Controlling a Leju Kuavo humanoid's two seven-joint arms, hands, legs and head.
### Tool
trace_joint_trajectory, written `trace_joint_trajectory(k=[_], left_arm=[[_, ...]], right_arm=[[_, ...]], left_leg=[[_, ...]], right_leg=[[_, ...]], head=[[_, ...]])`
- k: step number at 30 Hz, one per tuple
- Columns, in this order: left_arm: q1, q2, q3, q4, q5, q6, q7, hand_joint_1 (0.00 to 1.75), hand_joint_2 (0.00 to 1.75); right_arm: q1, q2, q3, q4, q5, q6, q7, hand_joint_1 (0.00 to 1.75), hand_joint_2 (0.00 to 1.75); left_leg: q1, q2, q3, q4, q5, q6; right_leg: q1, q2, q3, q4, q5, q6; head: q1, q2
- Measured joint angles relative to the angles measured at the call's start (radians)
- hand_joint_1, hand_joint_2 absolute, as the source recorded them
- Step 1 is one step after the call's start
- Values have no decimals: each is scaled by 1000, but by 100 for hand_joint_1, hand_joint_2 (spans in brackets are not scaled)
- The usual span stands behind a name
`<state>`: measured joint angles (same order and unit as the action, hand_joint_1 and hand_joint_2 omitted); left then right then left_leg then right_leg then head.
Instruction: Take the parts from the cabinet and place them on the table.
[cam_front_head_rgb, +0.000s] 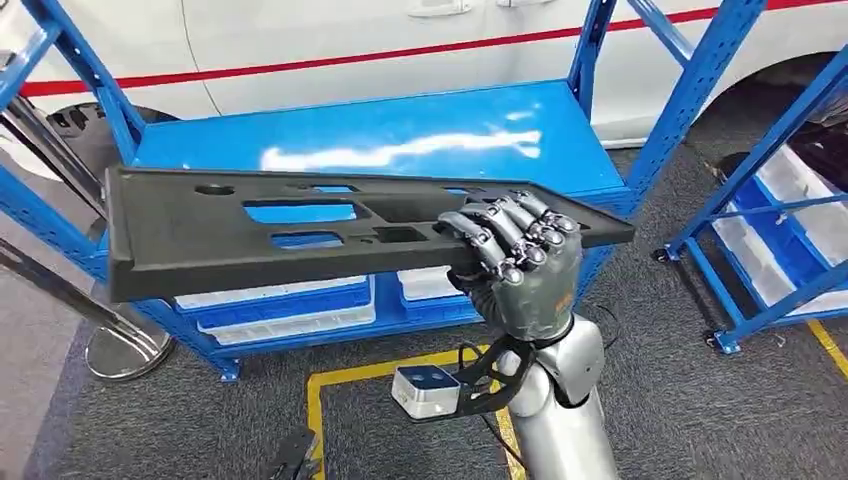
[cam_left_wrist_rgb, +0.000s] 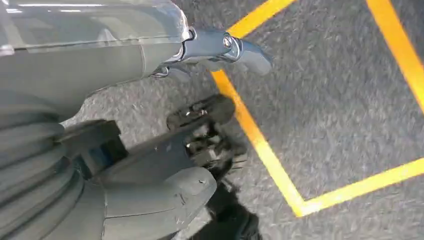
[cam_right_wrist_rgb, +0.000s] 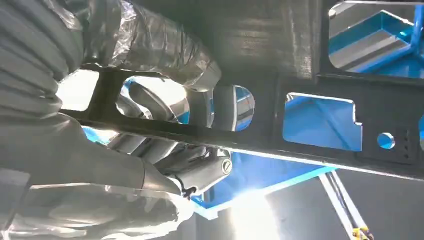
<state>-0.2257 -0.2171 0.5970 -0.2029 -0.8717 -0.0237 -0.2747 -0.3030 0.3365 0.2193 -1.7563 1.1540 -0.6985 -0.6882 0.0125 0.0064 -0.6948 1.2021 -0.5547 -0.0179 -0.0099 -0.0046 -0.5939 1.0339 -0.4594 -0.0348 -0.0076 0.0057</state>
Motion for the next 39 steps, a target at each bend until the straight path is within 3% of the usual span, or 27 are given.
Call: trace_joint_trajectory(k=[1,2,3,4,6,7,11,12,14,16,17,19,21,22,23,26,27,28,29,31,32,33,34,35,37,38,39], left_arm=[[0,0,0,0,-1,0,0,0,175],[0,0,0,0,0,0,0,0,175],[1,0,0,0,0,0,0,0,175],[1,0,0,0,0,0,1,0,175],[-1,0,-1,0,0,0,2,0,175],[-4,0,-1,0,0,0,2,0,175],[-2,-1,-2,0,2,1,6,0,175],[-2,-4,-3,0,2,1,6,0,175],[-9,-7,-3,0,2,2,7,0,175],[-10,-8,-4,0,2,2,7,0,175],[-10,-8,-4,0,2,2,8,0,175],[-10,-8,-4,0,2,2,9,0,175],[-10,-8,-4,0,3,2,10,0,175],[-11,-8,-4,0,3,3,11,0,175],[-11,-8,-4,0,3,3,11,0,175],[-11,-8,-3,0,3,3,13,0,175],[-10,-8,-3,0,3,3,13,0,175],[-10,-8,-3,0,4,3,13,0,175],[-10,-8,-3,0,4,3,13,0,175],[-10,-8,-3,0,3,3,13,0,175],[-10,-8,-3,0,3,3,13,0,175],[-9,-8,-3,0,4,3,13,0,175],[-9,-8,-3,0,4,3,13,0,175],[-9,-8,-3,0,3,3,13,0,175],[-12,-8,-3,0,3,3,13,0,175],[-13,-8,-3,0,3,3,13,0,175],[-14,-8,-3,0,3,3,13,0,175]], right_arm=[[0,0,0,0,0,0,0,175,175],[0,0,0,0,0,0,0,175,175],[0,0,0,0,0,0,0,175,175],[0,0,0,0,1,0,0,175,175],[0,0,0,0,2,0,0,175,175],[0,0,0,0,3,0,0,175,175],[0,0,0,0,15,0,0,175,175],[0,0,0,0,16,0,0,175,175],[-1,-1,0,0,16,0,0,175,175],[0,-1,0,0,17,0,0,175,175],[0,-1,0,0,17,0,0,175,175],[0,-1,0,0,17,0,0,175,175],[-1,-1,0,0,18,0,0,175,175],[-1,-1,0,0,18,0,0,175,175],[-1,-1,0,0,20,0,0,175,175],[-2,-1,0,0,23,0,0,175,175],[-2,0,0,0,25,0,0,175,175],[-2,0,0,0,26,0,0,175,175],[-3,2,0,0,27,0,0,175,175],[-3,2,0,0,31,0,0,175,175],[-3,2,0,0,33,0,0,175,175],[-3,2,0,0,33,0,0,175,175],[-3,2,0,0,35,0,0,175,175],[-3,2,0,0,36,0,0,175,175],[-3,2,0,0,36,0,0,175,175],[-4,2,0,0,37,0,0,175,175],[-4,2,0,0,39,0,0,175,175]], left_leg=[[0,0,-28,81,-38,-3],[0,0,-40,132,-54,-5],[0,0,-26,125,-45,-4],[0,0,10,77,-21,-1],[-2,0,131,-105,45,10],[-4,-1,170,-180,36,20],[-16,-2,163,-184,59,36],[-2,1,166,-202,78,47],[-5,5,150,-205,94,58],[-6,6,129,-202,106,60],[-7,6,116,-199,112,59],[-6,6,95,-189,121,55],[-4,5,80,-175,124,50],[-4,5,73,-168,126,46],[-9,3,65,-164,129,40],[-8,3,63,-169,146,18],[-7,2,60,-167,149,13],[-2,0,48,-153,123,8],[-2,0,34,-108,72,3],[0,0,-11,37,-23,-3],[-1,0,-30,102,-52,-4],[-1,0,-32,135,-56,-3],[-1,0,-9,116,-34,1],[-3,0,38,53,2,6],[-8,-1,155,-128,54,22],[-12,-2,187,-175,32,28],[-14,-2,185,-184,38,28]], right_leg=[[2,0,-11,1,7,-1],[4,0,-22,3,14,-1],[5,0,-31,5,19,0],[5,0,-38,7,24,0],[6,2,-47,12,31,5],[5,1,-50,14,35,9],[4,0,-54,9,56,35],[8,0,-59,15,50,42],[4,4,-83,79,-29,50],[1,4,-129,227,-126,56],[-1,4,-142,284,-144,59],[-6,3,-106,264,-105,61],[-9,3,1,110,-46,61],[-11,3,44,29,-66,60],[0,6,53,19,-60,53],[2,9,38,19,-50,33],[-1,7,34,8,-41,20],[-3,4,31,6,-32,10],[-3,3,23,5,-24,1],[1,2,4,6,-11,-2],[4,2,-7,8,-5,-3],[6,2,-17,11,1,-3],[8,2,-27,14,6,-3],[9,3,-35,18,10,-2],[11,4,-42,22,16,1],[16,3,-45,22,22,7],[11,2,-46,19,28,14]], head=[[0,0],[0,0],[0,0],[0,0],[0,0],[0,0],[0,0],[0,0],[1,0],[0,0],[0,0],[0,0],[0,0],[0,0],[0,0],[0,0],[0,0],[0,0],[-2,0],[-1,0],[-1,0],[-1,0],[-2,0],[-1,0],[-1,0],[-1,0],[-2,0]])
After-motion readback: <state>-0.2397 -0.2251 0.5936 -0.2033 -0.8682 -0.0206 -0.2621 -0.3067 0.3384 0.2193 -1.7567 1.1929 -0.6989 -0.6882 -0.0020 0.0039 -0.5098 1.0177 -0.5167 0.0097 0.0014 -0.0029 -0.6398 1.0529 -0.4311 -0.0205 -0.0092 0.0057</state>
